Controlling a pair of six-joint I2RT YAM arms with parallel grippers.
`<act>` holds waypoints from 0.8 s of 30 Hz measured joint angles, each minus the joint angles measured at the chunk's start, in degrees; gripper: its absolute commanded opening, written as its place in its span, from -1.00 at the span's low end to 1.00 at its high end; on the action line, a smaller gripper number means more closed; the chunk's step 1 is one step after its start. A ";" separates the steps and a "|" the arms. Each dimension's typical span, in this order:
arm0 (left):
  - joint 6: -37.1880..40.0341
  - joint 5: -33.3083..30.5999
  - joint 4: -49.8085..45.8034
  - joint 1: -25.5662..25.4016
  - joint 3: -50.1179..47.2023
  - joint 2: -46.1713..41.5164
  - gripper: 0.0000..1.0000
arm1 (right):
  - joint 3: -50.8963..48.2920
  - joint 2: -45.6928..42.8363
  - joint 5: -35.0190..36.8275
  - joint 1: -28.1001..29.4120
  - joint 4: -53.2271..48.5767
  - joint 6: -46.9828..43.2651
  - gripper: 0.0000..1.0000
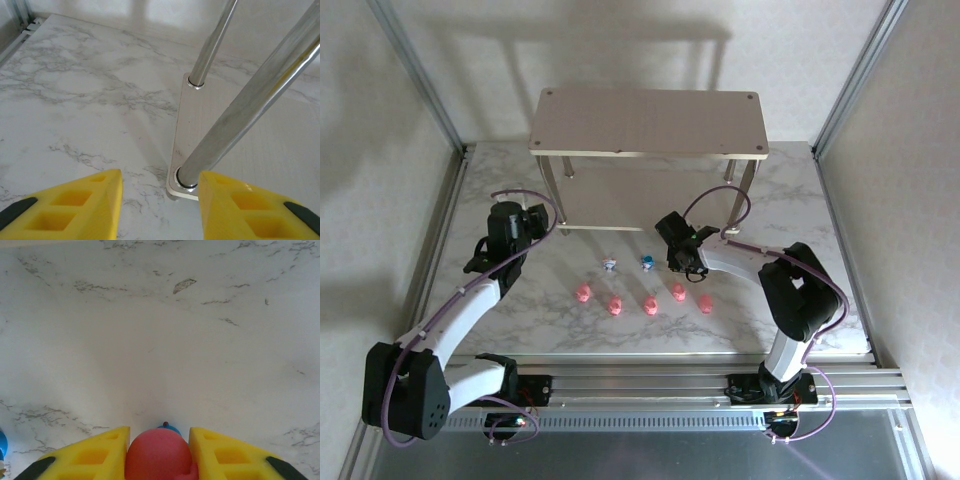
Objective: Place and organize the plastic toys onto the shelf
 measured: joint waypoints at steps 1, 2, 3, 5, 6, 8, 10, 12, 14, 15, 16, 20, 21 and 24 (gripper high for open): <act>0.00 0.02 -0.04 0.02 0.00 0.09 -0.13 | -0.33 -0.26 -0.04 -0.02 0.33 0.02 -0.46; -0.02 0.15 -0.17 0.02 0.00 0.13 -0.13 | -0.66 -0.52 -0.15 -0.04 0.63 0.00 -0.47; -0.02 0.20 -0.22 0.02 0.00 0.13 -0.13 | -0.92 -0.76 -0.17 -0.04 0.83 0.00 -0.47; -0.02 0.35 -0.44 0.02 0.04 0.13 -0.13 | -1.49 -1.36 -0.15 -0.15 0.83 -0.17 -0.47; -0.02 0.37 -0.63 0.02 0.11 0.13 -0.13 | -1.70 -1.55 -0.15 -0.28 0.72 -0.28 -0.47; -0.02 0.39 -0.72 0.02 0.26 0.13 -0.13 | -2.03 -2.32 -0.15 -0.57 0.04 -0.63 -0.48; -0.02 0.39 -0.92 0.02 0.39 0.13 -0.13 | -2.08 -3.43 -0.09 -0.79 -0.87 -1.01 -0.49; -0.02 0.42 -1.18 0.02 0.48 0.13 -0.13 | -2.08 -5.33 0.02 -0.81 -1.68 -1.53 -0.49; -0.02 0.42 -1.42 0.02 0.59 0.13 -0.13 | -1.97 -7.96 0.07 -0.96 -2.75 -2.01 -0.48; -0.02 0.42 -1.53 0.02 0.63 0.13 -0.13 | -1.86 -8.96 0.07 -1.07 -3.13 -2.16 -0.48; -0.02 0.44 -1.53 0.02 0.63 0.13 -0.13 | -1.62 -10.05 0.07 -1.27 -3.52 -2.45 -0.49; -0.04 0.98 -1.55 0.02 0.63 0.11 -0.13 | 0.39 -12.07 0.07 -2.62 -4.33 -3.91 -0.49; -0.07 1.11 -1.55 0.02 0.63 0.11 -0.13 | 1.03 -12.07 0.09 -2.95 -4.39 -4.35 -0.49; -0.09 1.53 -1.55 0.02 0.63 0.11 -0.13 | 3.63 -11.61 0.35 -3.96 -4.70 -6.21 -0.48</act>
